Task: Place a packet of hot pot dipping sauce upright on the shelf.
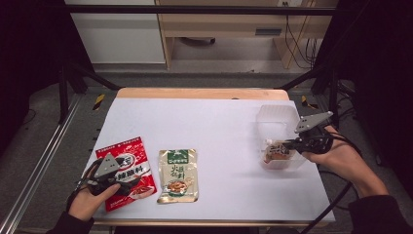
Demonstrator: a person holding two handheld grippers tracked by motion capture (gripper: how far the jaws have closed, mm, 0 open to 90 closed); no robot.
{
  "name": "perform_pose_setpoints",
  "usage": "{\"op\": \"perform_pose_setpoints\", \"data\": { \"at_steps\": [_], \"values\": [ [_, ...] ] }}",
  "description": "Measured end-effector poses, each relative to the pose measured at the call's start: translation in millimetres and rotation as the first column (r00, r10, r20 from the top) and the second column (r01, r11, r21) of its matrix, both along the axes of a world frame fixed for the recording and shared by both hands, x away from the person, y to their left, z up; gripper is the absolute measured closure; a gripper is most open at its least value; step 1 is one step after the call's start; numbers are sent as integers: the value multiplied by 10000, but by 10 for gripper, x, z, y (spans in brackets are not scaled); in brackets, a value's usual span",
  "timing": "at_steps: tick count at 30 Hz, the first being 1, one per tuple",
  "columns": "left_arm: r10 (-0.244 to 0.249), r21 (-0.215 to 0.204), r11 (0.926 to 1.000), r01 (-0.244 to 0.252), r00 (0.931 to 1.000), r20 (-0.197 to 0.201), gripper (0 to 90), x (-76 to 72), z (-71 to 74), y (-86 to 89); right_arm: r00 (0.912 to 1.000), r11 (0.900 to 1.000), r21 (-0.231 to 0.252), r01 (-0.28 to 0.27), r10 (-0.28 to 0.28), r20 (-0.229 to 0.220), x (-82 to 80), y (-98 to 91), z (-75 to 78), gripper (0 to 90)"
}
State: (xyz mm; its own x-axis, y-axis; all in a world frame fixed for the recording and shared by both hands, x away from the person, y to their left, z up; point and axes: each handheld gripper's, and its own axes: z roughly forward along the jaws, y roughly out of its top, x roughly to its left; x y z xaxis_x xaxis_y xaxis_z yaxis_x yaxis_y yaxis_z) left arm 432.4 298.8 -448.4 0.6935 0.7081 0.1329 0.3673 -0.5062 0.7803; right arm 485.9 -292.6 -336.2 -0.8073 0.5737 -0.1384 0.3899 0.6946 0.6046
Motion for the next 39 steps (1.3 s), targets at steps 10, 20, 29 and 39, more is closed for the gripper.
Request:
{"op": "perform_pose_setpoints", "data": {
  "at_steps": [10, 20, 29, 39],
  "values": [
    [-7, 9, 10000, 7, 10000, -11, 76, 2, -5, -4, 9998, 9998, 120, 158, -159, 104, -28, -27, 7, 735],
    [-41, 56, 10000, 41, 10000, -24, 76, 3, -11, -12, 9945, 9993, 243, 298, -321, 1002, -90, 187, 112, 278],
    [-65, 85, 9999, 65, 10000, -16, 76, 2, -9, -15, 9803, 9993, 160, 340, -364, 1941, -114, 645, 274, 165],
    [-165, 147, 9998, 165, 9999, 7, 76, -3, -5, -26, 9696, 9977, 231, 635, -671, 2353, -170, 1218, 361, 160]
  ]
}}
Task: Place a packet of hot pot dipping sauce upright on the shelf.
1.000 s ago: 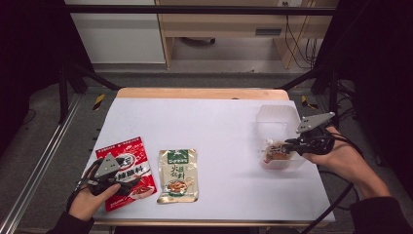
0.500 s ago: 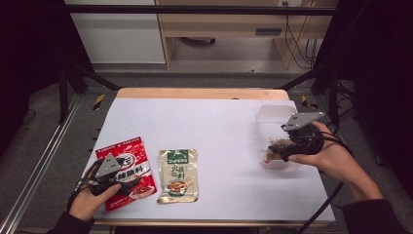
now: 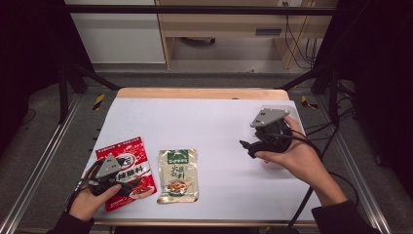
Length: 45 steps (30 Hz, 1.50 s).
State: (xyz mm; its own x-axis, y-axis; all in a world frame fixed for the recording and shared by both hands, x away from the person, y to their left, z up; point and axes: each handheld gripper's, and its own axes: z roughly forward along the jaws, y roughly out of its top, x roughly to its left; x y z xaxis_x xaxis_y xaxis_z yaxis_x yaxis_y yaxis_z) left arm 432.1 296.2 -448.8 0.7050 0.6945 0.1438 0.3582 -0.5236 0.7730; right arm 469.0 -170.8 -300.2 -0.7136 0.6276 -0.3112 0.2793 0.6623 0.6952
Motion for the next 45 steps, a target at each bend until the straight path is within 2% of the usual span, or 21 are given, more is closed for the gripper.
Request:
{"op": "perform_pose_setpoints", "data": {
  "at_steps": [5, 10, 13, 14, 16, 18, 19, 21, 23, 24, 25, 27, 28, 30, 33, 36, 40, 41, 43, 45],
  "values": [
    [-53, -33, 10000, 53, 10000, 3, 78, 0, 4, -13, 9999, 9988, 468, 147, -147, -8, -16, 273, -92, 159],
    [-82, -42, 10000, 82, 10000, 12, 80, 14, 25, -25, 9998, 9961, 861, 205, -202, -51, -24, 403, -213, 159],
    [-193, -78, 9998, 193, 9998, 70, 82, 27, 68, -49, 9995, 9947, 984, 291, -280, -129, -37, 537, -383, 160],
    [-193, -78, 9998, 193, 9998, 70, 82, 27, 68, -49, 9995, 9947, 984, 291, -280, -129, -37, 537, -383, 160],
    [-243, -64, 9997, 244, 9997, 87, 84, 58, 112, -69, 9986, 9884, 1448, 468, -428, -300, -40, 625, -523, 164],
    [-289, -48, 9996, 290, 9995, 86, 85, 94, 146, -93, 9974, 9851, 1579, 675, -627, -352, -37, 684, -628, 167],
    [-289, -48, 9996, 290, 9995, 86, 85, 94, 146, -93, 9974, 9851, 1579, 675, -627, -352, -37, 684, -628, 167],
    [-379, 17, 9993, 379, 9992, 98, 85, 139, 184, -122, 9956, 9805, 1771, 850, -765, -541, -24, 773, -785, 169],
    [-479, 85, 9988, 479, 9988, 28, 85, 196, 219, -165, 9948, 9796, 1794, 909, -811, -614, -21, 801, -837, 171],
    [-565, 169, 9983, 565, 9984, -6, 85, 244, 238, -203, 9939, 9769, 1892, 997, -887, -659, -10, 849, -941, 178],
    [-565, 169, 9983, 565, 9984, -6, 85, 244, 238, -203, 9939, 9769, 1892, 997, -887, -659, -10, 849, -941, 178],
    [-681, 263, 9973, 683, 9976, -86, 86, 311, 246, -269, 9917, 9735, 1978, 1143, -999, -813, 5, 882, -1039, 195],
    [-790, 357, 9962, 795, 9968, -158, 86, 368, 245, -328, 9905, 9731, 1927, 1260, -1125, -796, 11, 907, -1125, 235],
    [-866, 498, 9949, 875, 9961, -189, 86, 433, 241, -404, 9890, 9697, 2020, 1372, -1228, -826, 8, 912, -1168, 249],
    [-945, 542, 9939, 958, 9952, -260, 86, 497, 233, -483, 9881, 9661, 2103, 1500, -1390, -666, -4, 903, -1220, 280],
    [-1228, 573, 9904, 1255, 9913, -474, 86, 622, 195, -647, 9865, 9595, 2315, 1602, -1474, -717, -26, 886, -1279, 280],
    [-1186, 437, 9917, 1213, 9911, -600, 87, 724, 141, -743, 9868, 9540, 2533, 1607, -1499, -614, -56, 862, -1359, 280],
    [-1176, 397, 9919, 1203, 9909, -662, 88, 757, 114, -777, 9843, 9493, 2620, 1738, -1590, -772, -82, 837, -1417, 280],
    [-1181, 532, 9910, 1230, 9892, -872, 99, 815, 51, -839, 9844, 9507, 2582, 1718, -1555, -825, -105, 824, -1454, 280],
    [-1285, 609, 9890, 1350, 9866, -1010, 103, 828, 16, -869, 9831, 9476, 2673, 1748, -1532, -1000, -113, 815, -1493, 281]
  ]
}}
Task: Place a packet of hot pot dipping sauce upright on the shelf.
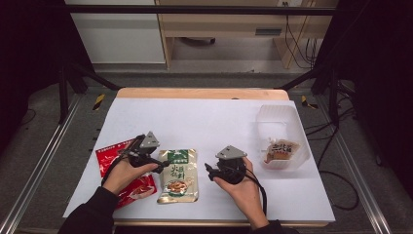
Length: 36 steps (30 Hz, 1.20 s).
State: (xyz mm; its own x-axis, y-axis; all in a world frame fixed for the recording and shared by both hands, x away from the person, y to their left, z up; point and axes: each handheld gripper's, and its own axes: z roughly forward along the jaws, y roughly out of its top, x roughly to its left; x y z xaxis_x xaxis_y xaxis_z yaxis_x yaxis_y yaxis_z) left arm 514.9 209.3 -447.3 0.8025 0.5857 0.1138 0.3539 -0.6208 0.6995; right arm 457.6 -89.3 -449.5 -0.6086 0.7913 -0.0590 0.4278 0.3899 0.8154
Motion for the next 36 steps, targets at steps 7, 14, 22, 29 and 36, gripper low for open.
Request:
{"op": "perform_pose_setpoints", "data": {
  "at_steps": [7, 14, 22, 29, 36],
  "values": [
    [295, 330, 9990, -287, 9993, -242, 108, 50, -109, 46, 9997, 9990, -404, -205, 211, 131, -9, 47, -23, 280],
    [-14, 428, 9991, 46, 9973, -741, 150, 80, -172, 25, 9996, 9988, -429, -252, 256, 74, -6, 22, -30, 280],
    [-482, 175, 9986, 502, 9937, -1012, 249, -14, -153, 39, 9996, 9985, -470, -265, 266, 14, -2, 27, -38, 279],
    [-744, -94, 9972, 739, 9941, -786, 382, -225, -64, 79, 9995, 9982, -513, -303, 305, 28, 3, 27, -44, 276],
    [-181, -302, 9994, 156, 9962, -856, 551, -147, -72, 64, 9993, 9965, -755, -356, 362, 54, -1, 47, -58, 275]
  ]
}}
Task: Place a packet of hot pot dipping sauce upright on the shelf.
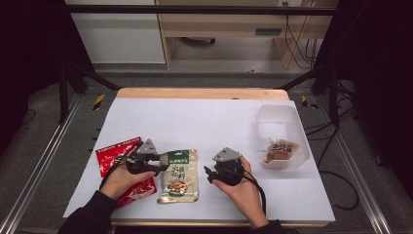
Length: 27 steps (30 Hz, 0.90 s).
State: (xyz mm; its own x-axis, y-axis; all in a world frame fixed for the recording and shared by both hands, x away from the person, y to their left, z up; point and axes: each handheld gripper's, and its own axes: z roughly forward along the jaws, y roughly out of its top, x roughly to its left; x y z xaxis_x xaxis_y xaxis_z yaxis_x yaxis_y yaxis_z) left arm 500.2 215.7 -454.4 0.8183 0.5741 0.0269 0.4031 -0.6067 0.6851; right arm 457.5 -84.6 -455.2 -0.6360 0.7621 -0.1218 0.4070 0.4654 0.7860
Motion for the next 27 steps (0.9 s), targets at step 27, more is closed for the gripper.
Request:
{"op": "perform_pose_setpoints", "data": {
  "at_steps": [27],
  "values": [
    [-55, 308, 9995, 45, 9995, 316, 896, -11, 12, -23, 9999, 9997, -199, -114, 113, -69, 5, 27, -26, 267]
  ]
}}
